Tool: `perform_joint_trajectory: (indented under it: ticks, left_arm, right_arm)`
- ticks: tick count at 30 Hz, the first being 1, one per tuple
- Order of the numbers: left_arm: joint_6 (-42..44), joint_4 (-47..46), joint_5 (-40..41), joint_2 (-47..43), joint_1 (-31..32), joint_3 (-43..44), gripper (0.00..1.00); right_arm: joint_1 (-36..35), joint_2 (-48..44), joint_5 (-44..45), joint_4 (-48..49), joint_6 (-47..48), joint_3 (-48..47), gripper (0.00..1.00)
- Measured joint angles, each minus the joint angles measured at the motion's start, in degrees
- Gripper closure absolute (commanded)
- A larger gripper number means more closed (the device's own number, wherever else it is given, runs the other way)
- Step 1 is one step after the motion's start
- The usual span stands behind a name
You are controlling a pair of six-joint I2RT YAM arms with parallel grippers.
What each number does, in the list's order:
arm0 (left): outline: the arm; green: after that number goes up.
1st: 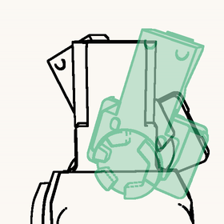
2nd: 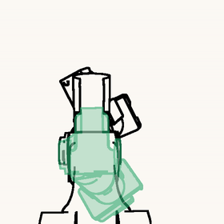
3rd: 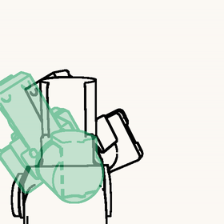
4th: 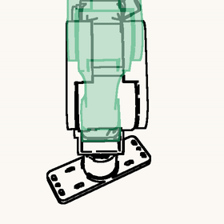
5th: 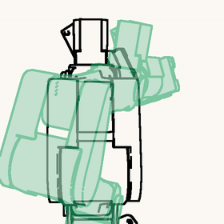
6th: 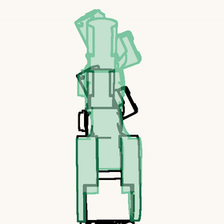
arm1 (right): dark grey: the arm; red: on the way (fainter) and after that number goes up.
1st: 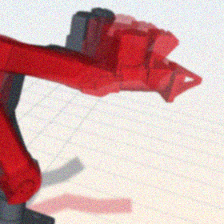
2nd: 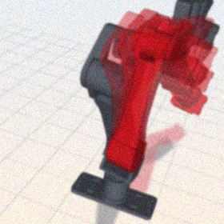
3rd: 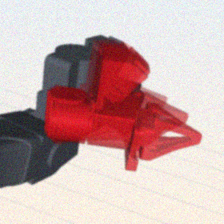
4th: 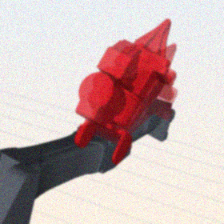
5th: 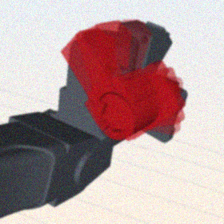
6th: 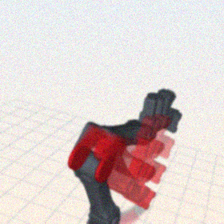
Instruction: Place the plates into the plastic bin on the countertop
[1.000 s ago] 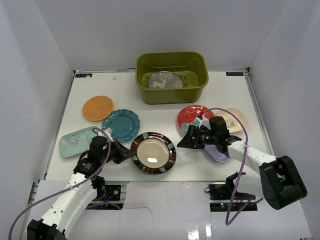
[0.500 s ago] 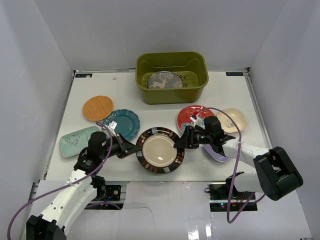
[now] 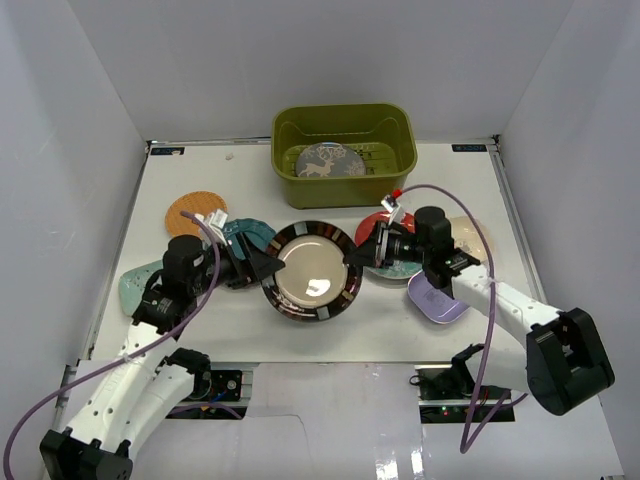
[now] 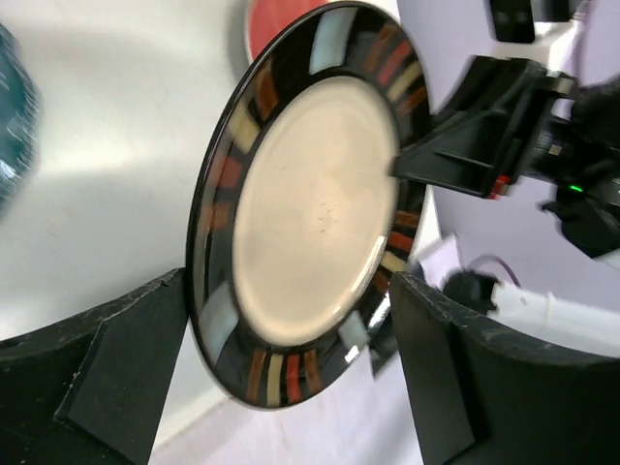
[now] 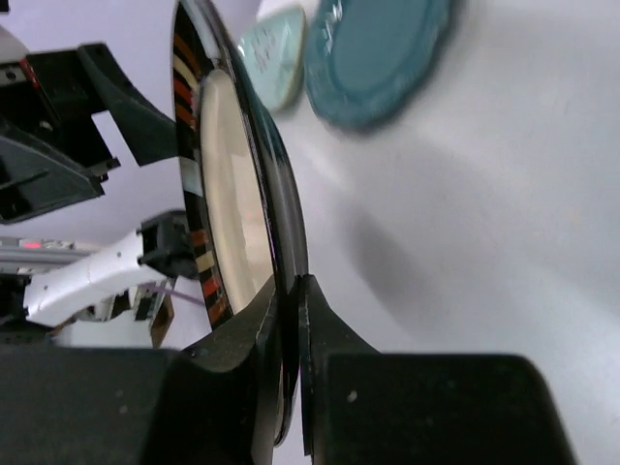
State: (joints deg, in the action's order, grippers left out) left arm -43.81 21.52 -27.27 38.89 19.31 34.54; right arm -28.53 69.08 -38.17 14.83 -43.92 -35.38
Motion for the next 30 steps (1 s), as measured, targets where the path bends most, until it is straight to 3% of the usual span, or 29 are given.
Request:
perform_joint_trajectory:
  ticks: [4,11,23,30]
  left_arm:
    - [4.2,4.1,10.9,-0.6,0.0,8.3,0.02]
    - [3.0,9.3,25.2,-1.9,0.0,6.1,0.02]
    - [-9.2,9.8,33.3,1.2,0.0,-5.8,0.02]
    - [-12.8,7.0,37.0,4.0,0.0,-8.1,0.02]
  right_arm:
    - [2.4,1.5,2.8,-3.8,1.1,-11.8,0.92]
    - [9.9,16.1,11.0,-6.8,1.9,-36.0,0.92]
    - [15.3,49.8,21.7,-19.2,4.1,-70.9,0.92]
    - [15.0,59.9,22.4,-23.8,4.0,-76.3,0.92]
